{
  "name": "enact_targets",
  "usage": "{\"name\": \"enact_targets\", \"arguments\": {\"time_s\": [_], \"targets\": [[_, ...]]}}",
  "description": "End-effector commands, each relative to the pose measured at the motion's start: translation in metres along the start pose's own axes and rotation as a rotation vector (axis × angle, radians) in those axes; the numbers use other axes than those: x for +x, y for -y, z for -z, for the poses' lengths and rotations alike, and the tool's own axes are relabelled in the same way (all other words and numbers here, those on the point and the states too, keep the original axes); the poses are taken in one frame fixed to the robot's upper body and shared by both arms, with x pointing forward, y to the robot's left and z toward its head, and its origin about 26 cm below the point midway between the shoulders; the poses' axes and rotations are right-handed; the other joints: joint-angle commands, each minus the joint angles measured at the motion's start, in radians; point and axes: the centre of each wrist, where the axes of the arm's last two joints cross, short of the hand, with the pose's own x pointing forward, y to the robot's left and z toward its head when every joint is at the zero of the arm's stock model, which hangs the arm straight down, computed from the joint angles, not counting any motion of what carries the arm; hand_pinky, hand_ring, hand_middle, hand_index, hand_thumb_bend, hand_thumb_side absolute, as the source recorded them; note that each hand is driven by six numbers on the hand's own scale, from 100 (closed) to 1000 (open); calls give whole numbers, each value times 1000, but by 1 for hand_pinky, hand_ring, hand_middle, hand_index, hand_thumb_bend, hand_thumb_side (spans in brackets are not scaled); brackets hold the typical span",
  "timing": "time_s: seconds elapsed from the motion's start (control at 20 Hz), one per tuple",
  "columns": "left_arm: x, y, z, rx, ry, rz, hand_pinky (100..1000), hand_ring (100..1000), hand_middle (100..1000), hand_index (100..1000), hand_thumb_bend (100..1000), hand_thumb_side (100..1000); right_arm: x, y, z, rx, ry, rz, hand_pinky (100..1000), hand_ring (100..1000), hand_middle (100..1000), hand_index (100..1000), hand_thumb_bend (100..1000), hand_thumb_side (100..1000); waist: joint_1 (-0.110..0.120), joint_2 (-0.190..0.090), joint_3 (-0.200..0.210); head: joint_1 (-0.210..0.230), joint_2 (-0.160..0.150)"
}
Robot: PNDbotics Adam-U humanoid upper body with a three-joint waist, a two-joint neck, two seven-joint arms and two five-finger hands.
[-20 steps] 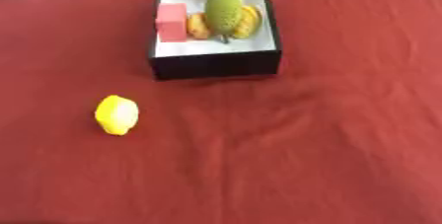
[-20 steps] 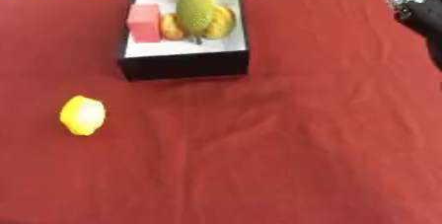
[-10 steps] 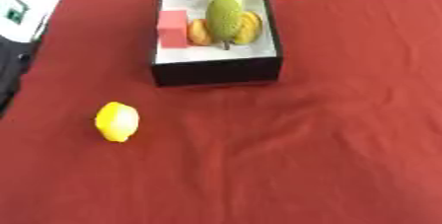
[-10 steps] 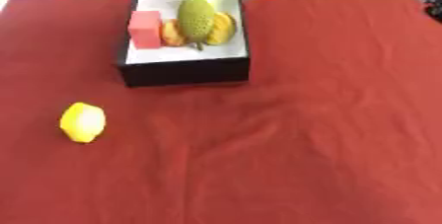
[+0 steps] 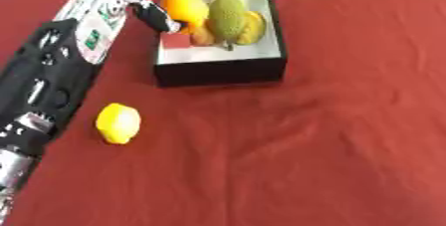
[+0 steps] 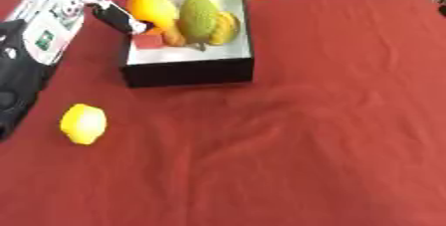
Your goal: Pick up objects on the table and place them in the box.
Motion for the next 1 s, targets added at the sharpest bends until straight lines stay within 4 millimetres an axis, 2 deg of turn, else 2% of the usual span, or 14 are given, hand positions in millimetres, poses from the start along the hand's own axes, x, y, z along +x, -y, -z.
{"name": "enact_targets", "arguments": {"time_s": [0.05,0.15,0.4,0.65,0.85,1.0], "targets": [[-1,-20,-1,58,11,6,806,802,775,840,675,416,10,2,1,10,33,-13,833,793,703,856,233,292,-2,-19,1,-1,-6],[-1,-27,-3,84,25,-1,811,808,781,846,677,412,9,2,0,8,28,-16,833,793,703,856,232,292,-2,-21,5,-4,-3],[-5,-57,-21,149,74,-36,785,781,741,828,605,389,9,6,-2,-5,27,-31,833,793,703,856,234,286,4,-25,18,-24,8],[-18,-99,-80,84,150,-102,785,775,731,816,560,429,7,13,-6,-28,22,-70,833,793,703,856,235,288,20,-24,41,-66,17],[-3,-109,-126,-38,166,-88,795,783,743,823,580,448,7,15,-7,-29,20,-85,833,794,703,856,234,288,24,-24,51,-76,19],[14,-109,-148,-88,166,-85,786,776,735,824,576,438,7,14,-7,-27,20,-88,833,794,704,856,233,289,22,-24,55,-78,19]]}}
